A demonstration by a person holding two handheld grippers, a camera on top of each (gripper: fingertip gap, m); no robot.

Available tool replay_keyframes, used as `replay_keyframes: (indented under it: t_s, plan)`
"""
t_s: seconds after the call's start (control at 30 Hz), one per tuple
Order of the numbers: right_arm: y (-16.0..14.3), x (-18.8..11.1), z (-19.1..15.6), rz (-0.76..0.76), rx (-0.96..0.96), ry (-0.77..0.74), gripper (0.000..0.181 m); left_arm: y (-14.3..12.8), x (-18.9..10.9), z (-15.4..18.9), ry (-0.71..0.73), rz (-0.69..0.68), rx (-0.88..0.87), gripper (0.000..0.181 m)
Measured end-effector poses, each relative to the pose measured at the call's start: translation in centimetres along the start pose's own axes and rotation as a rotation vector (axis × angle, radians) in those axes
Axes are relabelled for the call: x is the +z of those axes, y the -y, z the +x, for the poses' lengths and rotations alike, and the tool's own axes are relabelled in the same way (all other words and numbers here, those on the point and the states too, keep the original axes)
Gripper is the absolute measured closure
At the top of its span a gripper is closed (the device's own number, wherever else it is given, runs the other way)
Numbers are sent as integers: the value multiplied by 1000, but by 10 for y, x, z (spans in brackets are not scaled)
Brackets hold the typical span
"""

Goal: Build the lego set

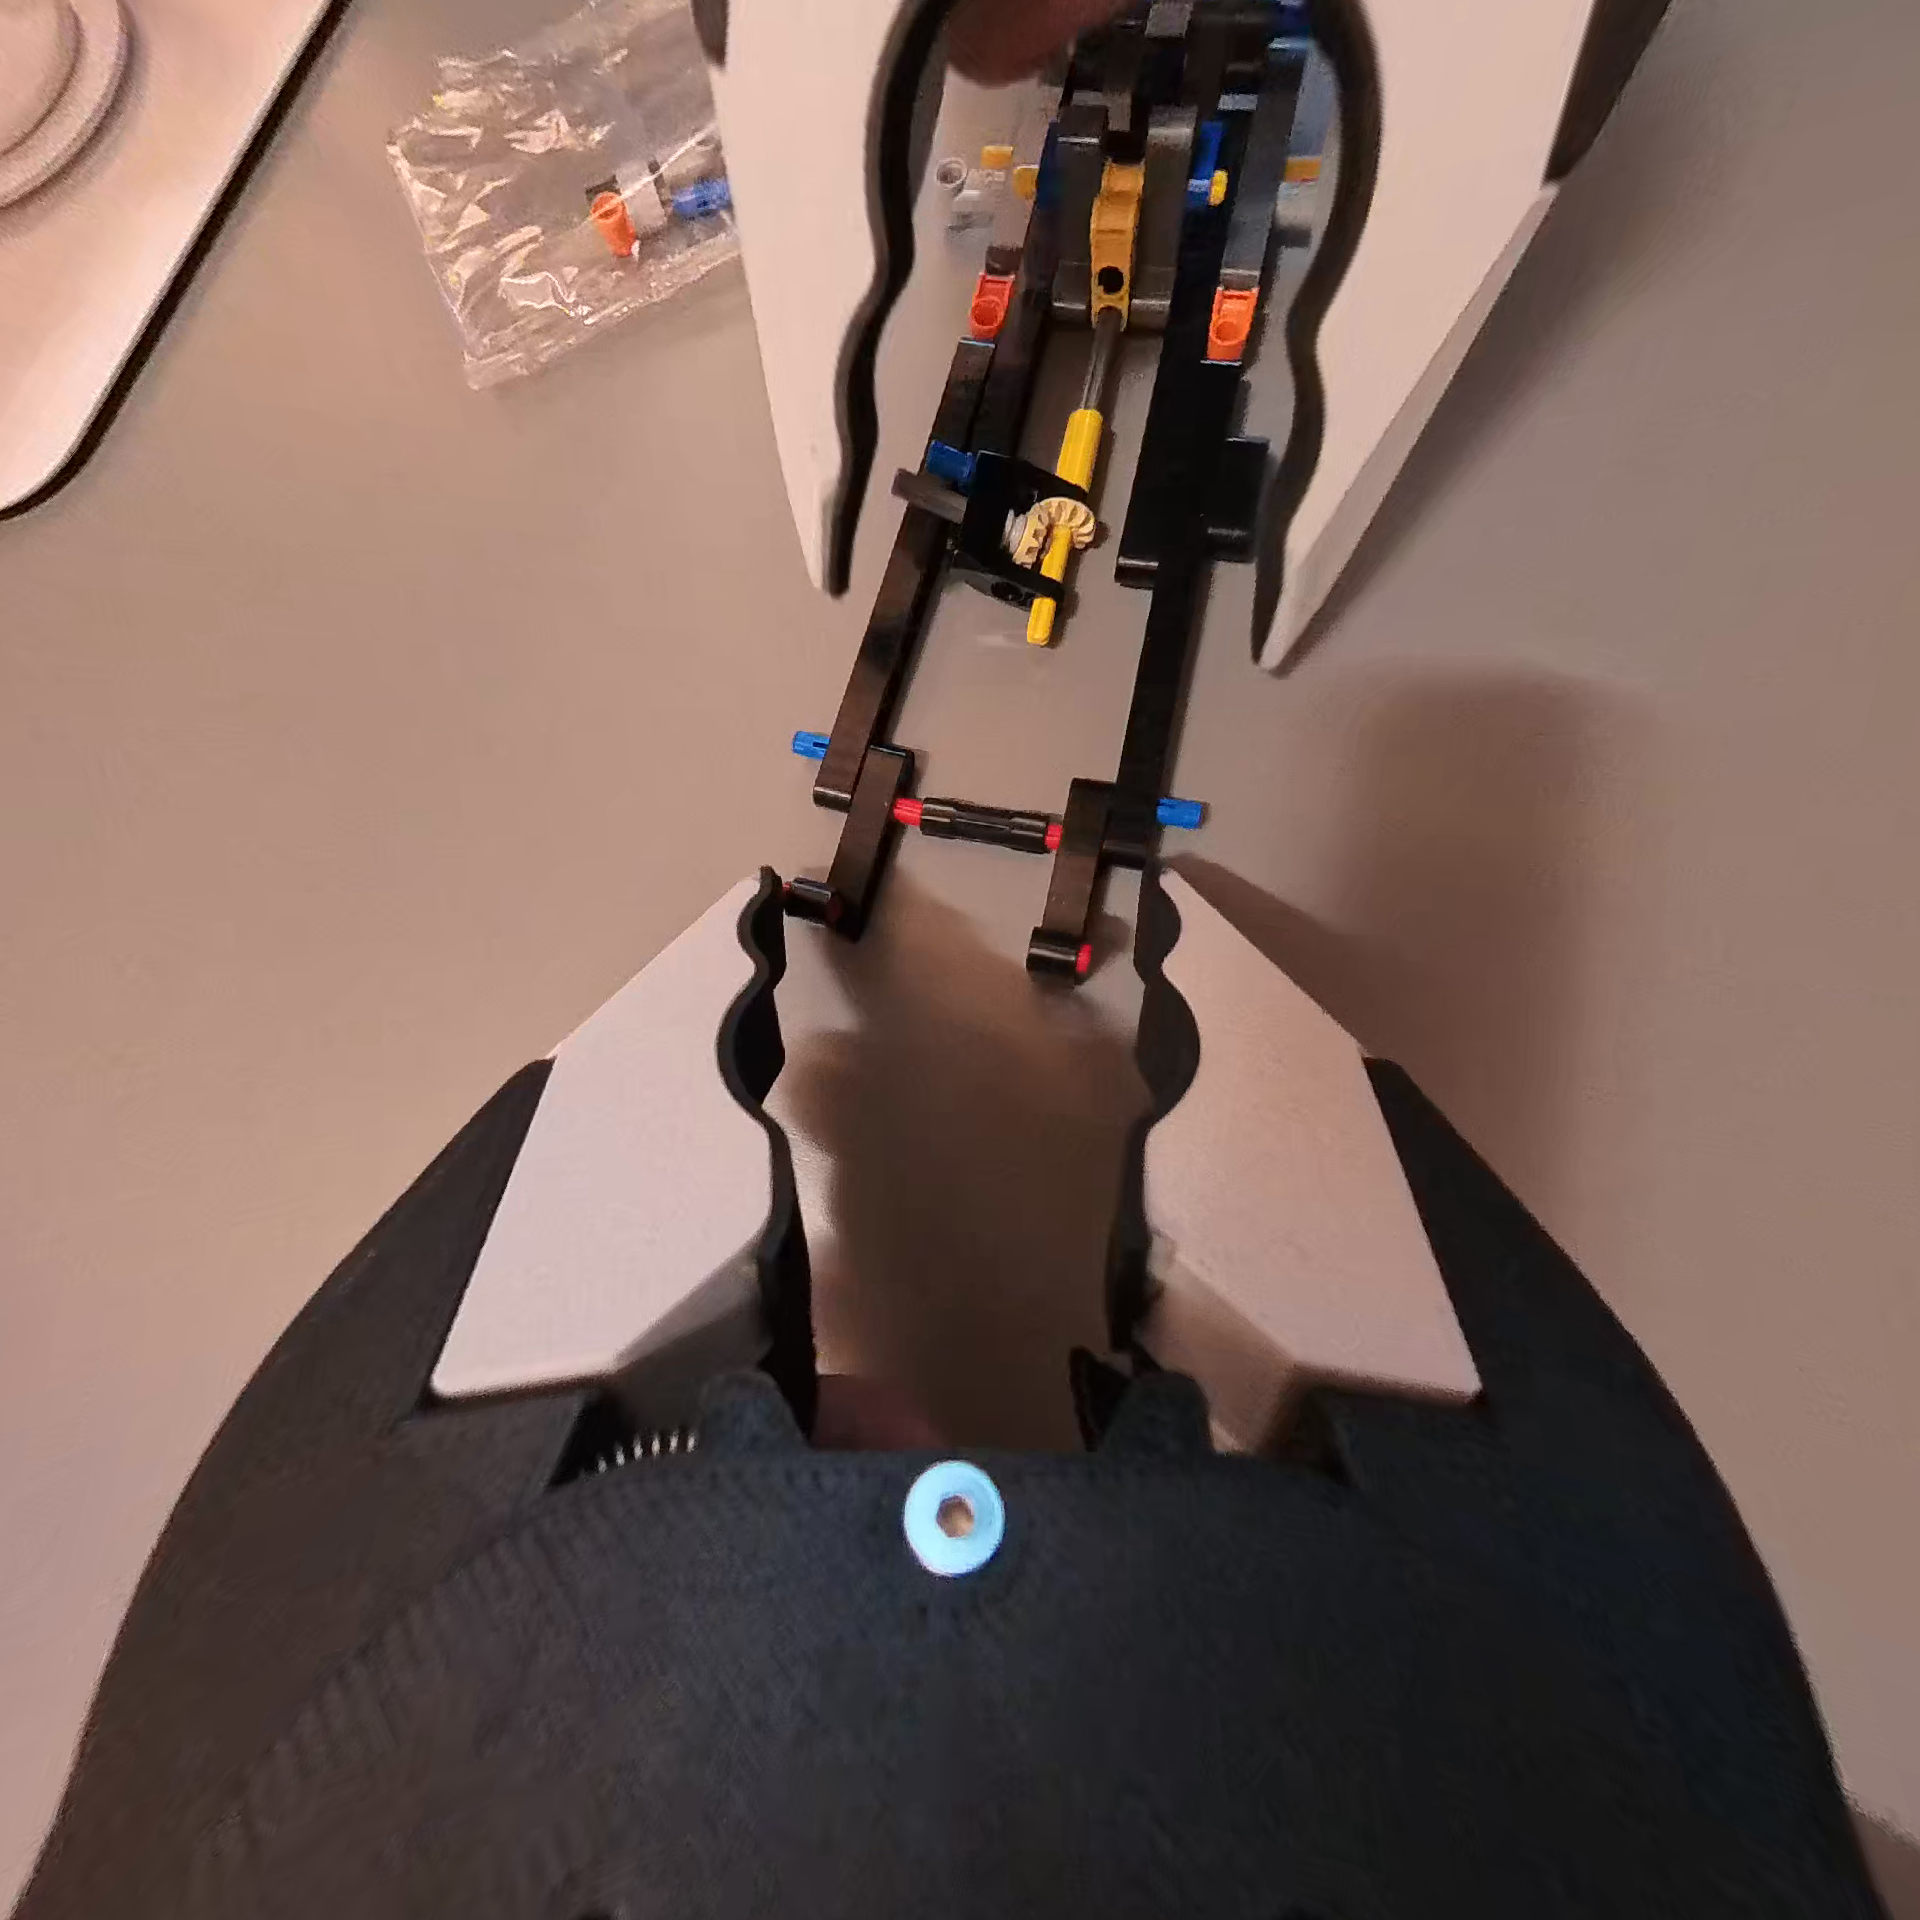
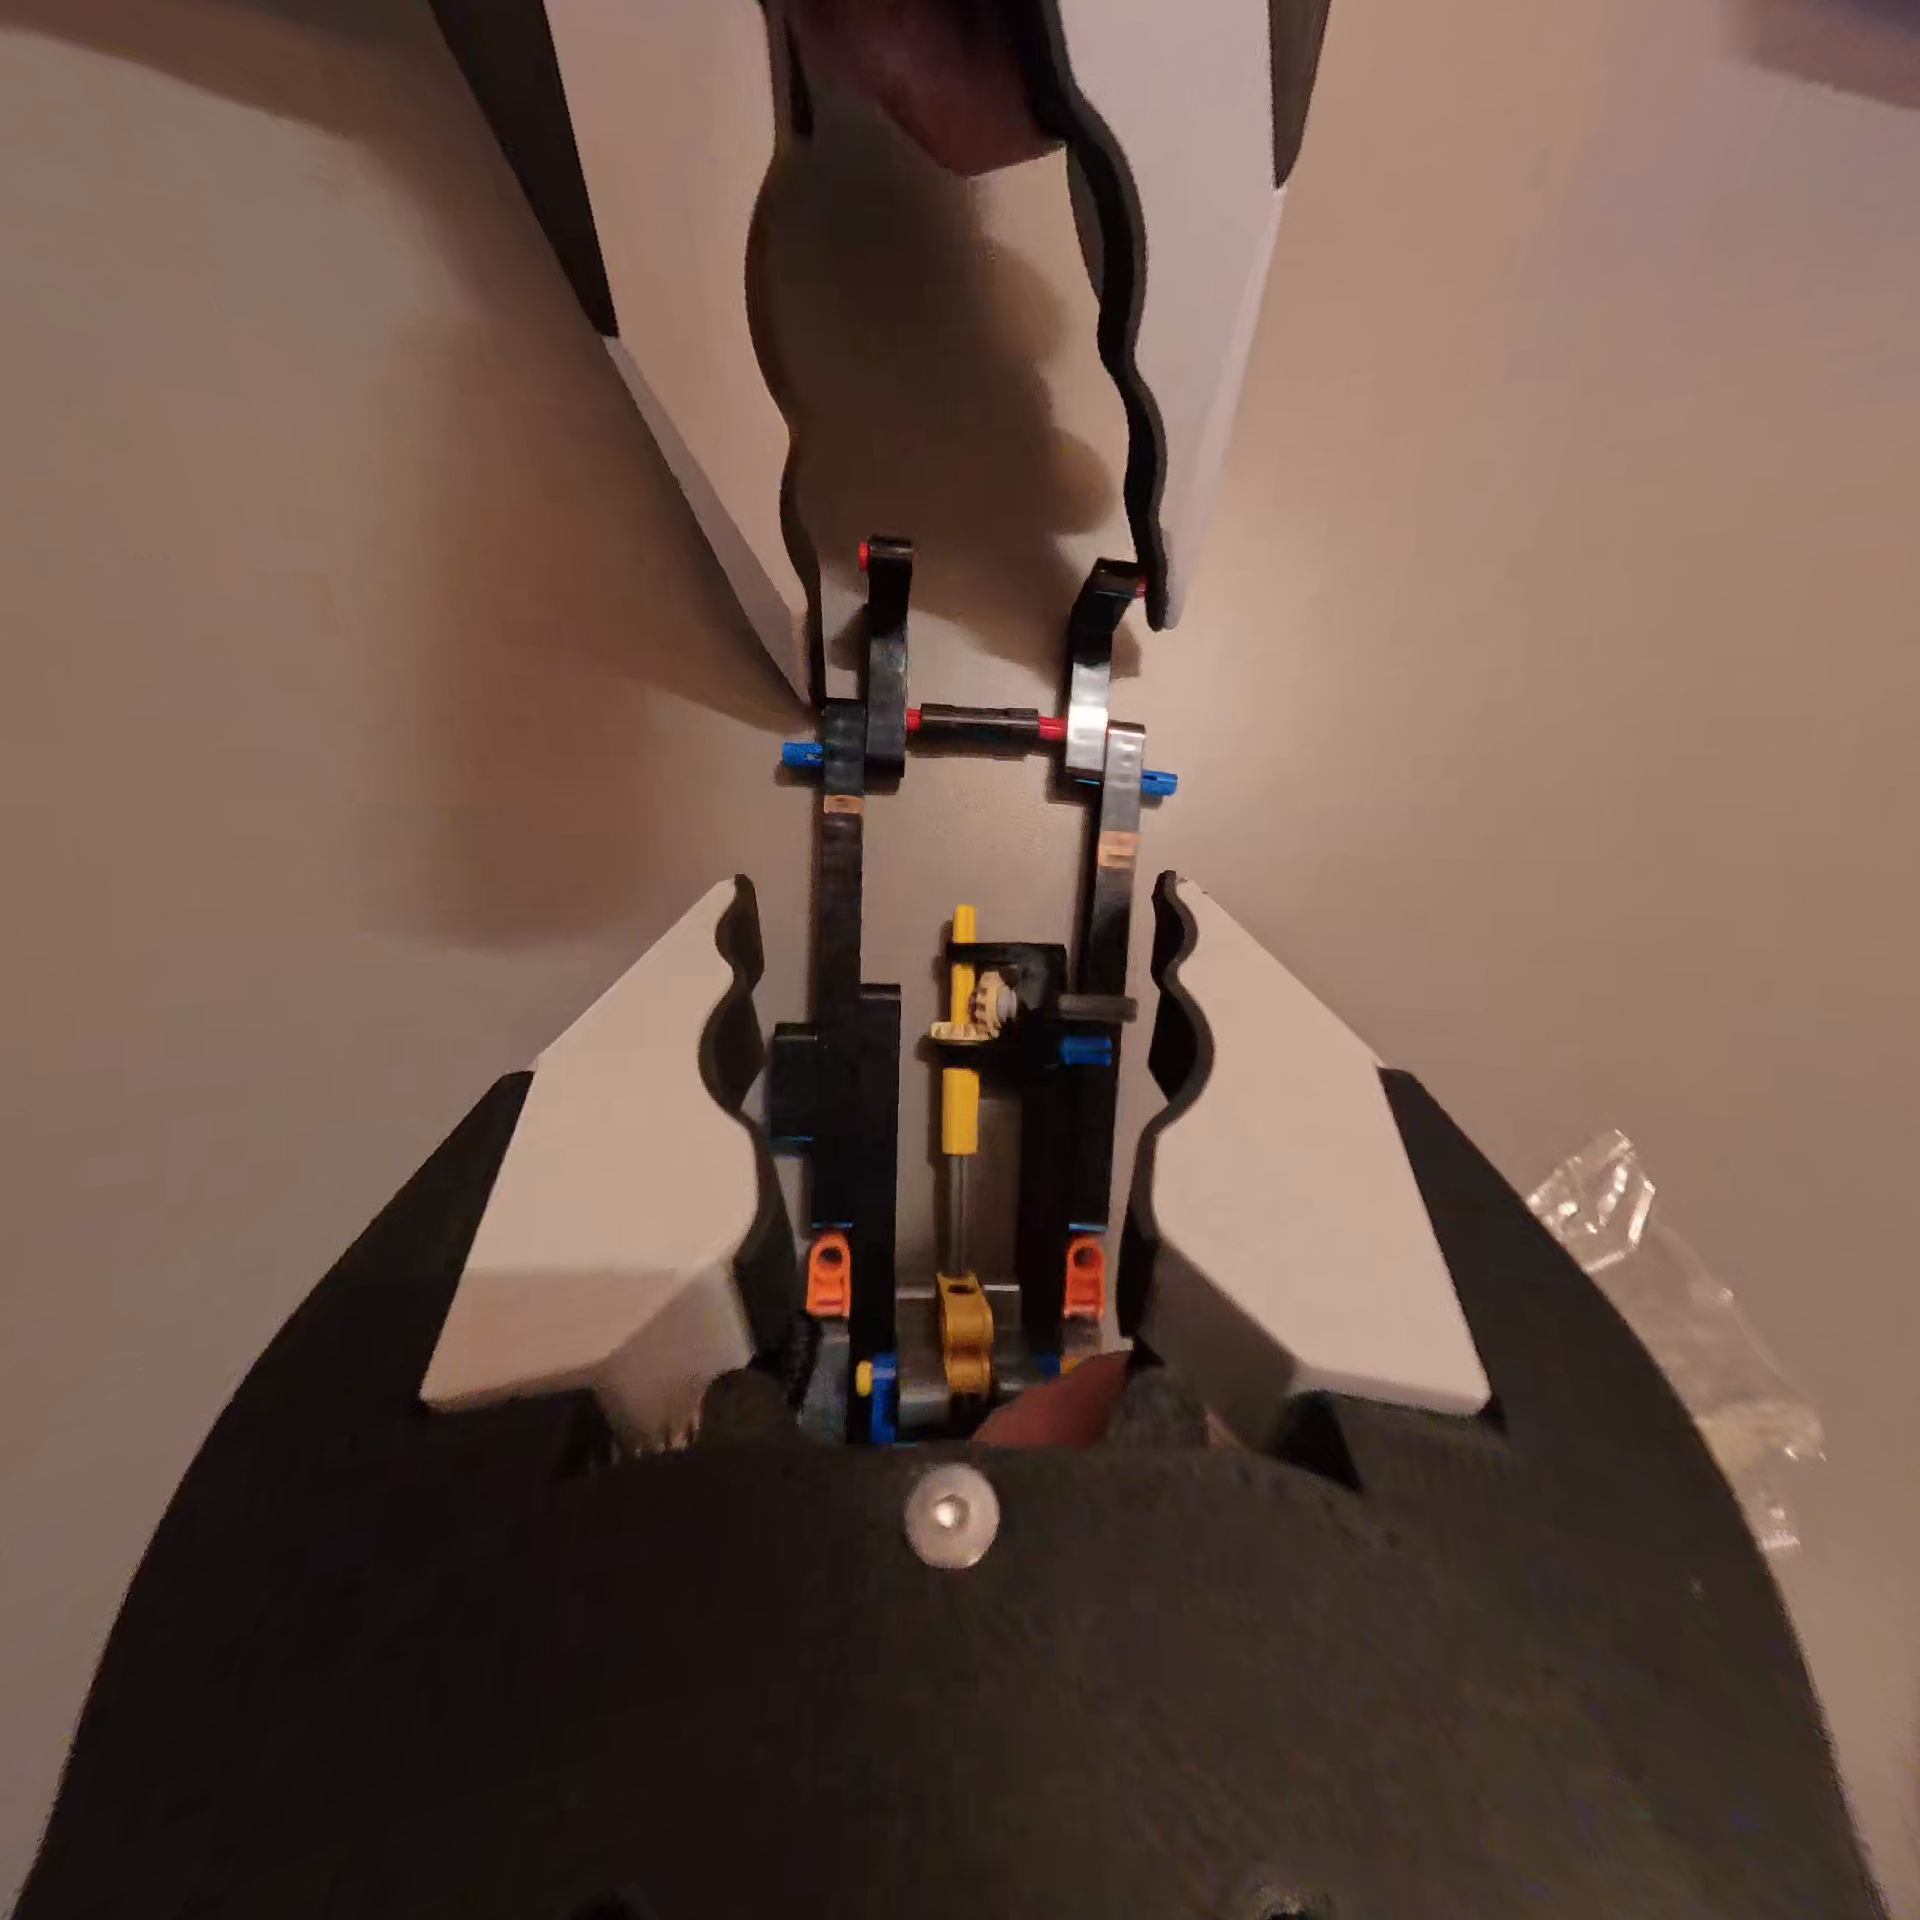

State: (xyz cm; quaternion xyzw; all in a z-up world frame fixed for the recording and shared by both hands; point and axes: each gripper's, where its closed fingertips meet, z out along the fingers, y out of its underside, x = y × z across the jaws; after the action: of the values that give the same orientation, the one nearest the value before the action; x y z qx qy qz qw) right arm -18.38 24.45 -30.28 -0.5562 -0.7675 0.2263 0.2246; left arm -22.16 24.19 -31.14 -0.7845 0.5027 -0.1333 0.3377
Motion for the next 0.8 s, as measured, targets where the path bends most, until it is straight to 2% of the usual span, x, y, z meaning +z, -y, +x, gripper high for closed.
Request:
replay_keyframes:
  t_s: [0.23,0.33,0.8]
  plan:
    - [-1,11,1,-4,15,28,114,2,0,5,4,44,6,117]
    - [2,14,-2,0,12,54,117,3,0,4,21,55,14,125]
    - [1,15,-4,-18,10,103,117,3,0,6,56,83,10,127]
